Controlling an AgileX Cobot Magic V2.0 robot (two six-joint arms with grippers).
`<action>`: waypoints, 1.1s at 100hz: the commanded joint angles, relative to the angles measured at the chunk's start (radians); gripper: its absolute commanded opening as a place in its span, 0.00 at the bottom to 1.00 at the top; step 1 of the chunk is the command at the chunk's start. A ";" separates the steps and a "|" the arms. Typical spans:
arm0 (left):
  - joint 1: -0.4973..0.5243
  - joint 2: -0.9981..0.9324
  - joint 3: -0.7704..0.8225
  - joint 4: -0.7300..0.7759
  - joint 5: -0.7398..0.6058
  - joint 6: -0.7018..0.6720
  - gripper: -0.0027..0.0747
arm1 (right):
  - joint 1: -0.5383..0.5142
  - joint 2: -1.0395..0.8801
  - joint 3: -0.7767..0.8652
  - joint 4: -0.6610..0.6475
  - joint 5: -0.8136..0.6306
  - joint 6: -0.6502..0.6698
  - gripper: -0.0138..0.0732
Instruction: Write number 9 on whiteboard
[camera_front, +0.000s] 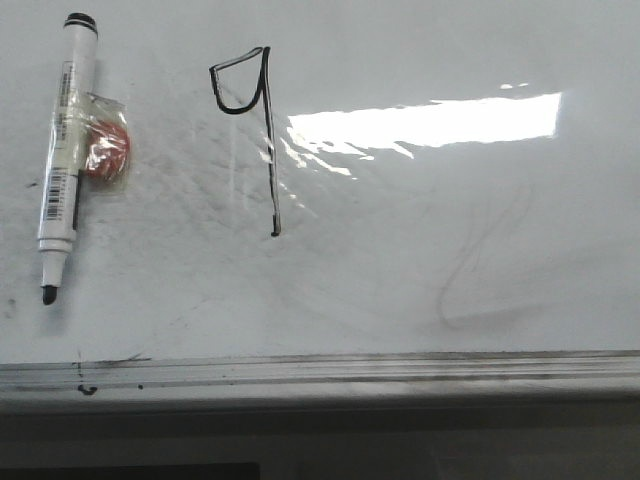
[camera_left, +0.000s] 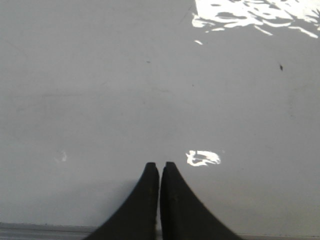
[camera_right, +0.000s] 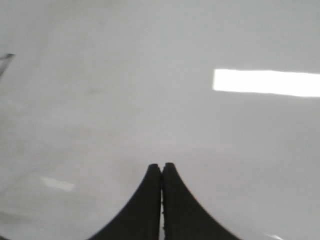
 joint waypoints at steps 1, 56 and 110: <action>0.002 -0.028 0.041 -0.002 -0.048 -0.002 0.01 | -0.120 -0.046 0.009 -0.002 0.034 -0.006 0.09; 0.002 -0.028 0.041 -0.002 -0.048 -0.002 0.01 | -0.471 -0.162 0.009 0.029 0.389 -0.011 0.09; 0.002 -0.028 0.041 -0.002 -0.048 -0.002 0.01 | -0.471 -0.162 0.009 0.029 0.391 -0.011 0.09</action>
